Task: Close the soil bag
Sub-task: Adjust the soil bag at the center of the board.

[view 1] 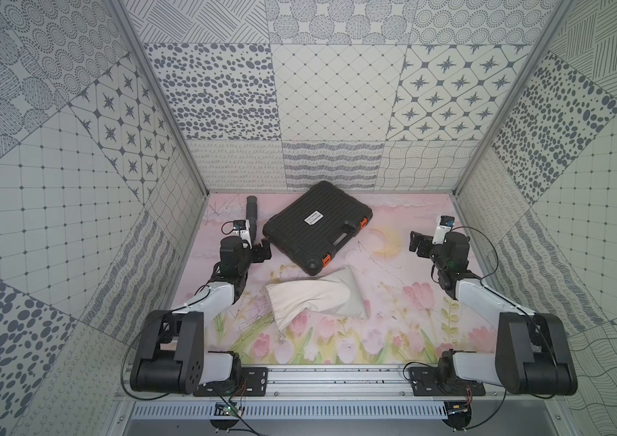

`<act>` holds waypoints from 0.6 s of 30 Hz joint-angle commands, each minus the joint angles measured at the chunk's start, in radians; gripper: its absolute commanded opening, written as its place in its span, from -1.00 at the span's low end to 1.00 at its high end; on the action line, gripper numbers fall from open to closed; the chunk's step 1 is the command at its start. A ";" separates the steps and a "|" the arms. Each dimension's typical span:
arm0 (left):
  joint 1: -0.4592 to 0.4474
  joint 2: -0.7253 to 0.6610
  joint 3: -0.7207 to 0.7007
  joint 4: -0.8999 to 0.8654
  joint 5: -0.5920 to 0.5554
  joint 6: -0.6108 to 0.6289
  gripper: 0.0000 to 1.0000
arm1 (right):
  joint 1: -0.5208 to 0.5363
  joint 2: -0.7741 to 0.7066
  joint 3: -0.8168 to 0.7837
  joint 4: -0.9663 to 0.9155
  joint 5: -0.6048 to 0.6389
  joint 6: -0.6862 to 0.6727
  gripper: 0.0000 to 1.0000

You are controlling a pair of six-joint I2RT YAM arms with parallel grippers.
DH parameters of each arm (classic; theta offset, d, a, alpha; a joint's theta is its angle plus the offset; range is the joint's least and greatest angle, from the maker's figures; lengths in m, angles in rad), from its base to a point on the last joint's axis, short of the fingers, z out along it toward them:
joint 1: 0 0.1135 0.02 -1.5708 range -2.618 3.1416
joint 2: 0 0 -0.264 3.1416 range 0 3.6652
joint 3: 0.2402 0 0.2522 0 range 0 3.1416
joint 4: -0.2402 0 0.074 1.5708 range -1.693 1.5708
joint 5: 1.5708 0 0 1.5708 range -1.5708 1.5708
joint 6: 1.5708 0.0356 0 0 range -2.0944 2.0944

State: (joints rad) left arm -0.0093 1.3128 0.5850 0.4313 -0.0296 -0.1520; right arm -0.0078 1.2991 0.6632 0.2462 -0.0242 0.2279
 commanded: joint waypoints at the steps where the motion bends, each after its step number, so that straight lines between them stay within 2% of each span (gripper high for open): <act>1: -0.006 -0.221 0.076 -0.615 -0.163 -0.276 0.93 | 0.028 -0.064 0.182 -0.492 -0.078 0.164 0.94; 3: -0.007 -0.264 0.126 -0.753 -0.143 -0.363 0.93 | 0.107 -0.112 0.194 -0.548 -0.039 0.187 0.93; 6: -0.013 -0.283 0.215 -0.949 -0.052 -0.458 0.93 | 0.183 -0.106 0.305 -0.717 -0.124 0.223 0.94; 8: -0.025 -0.282 0.283 -1.055 -0.007 -0.499 0.93 | 0.293 -0.070 0.419 -0.845 -0.139 0.141 0.94; 12: -0.031 -0.299 0.324 -1.181 0.095 -0.517 0.92 | 0.570 0.013 0.640 -1.093 -0.047 -0.046 0.94; 14: -0.046 -0.319 0.327 -1.235 0.120 -0.526 0.93 | 0.674 0.072 0.729 -1.190 -0.008 -0.089 0.94; 18: -0.058 -0.377 0.313 -1.326 0.149 -0.584 0.92 | 0.847 0.175 0.873 -1.320 -0.021 -0.099 0.94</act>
State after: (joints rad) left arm -0.0517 0.9825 0.8864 -0.5381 0.0193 -0.5873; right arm 0.7799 1.4307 1.4738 -0.8768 -0.0662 0.1814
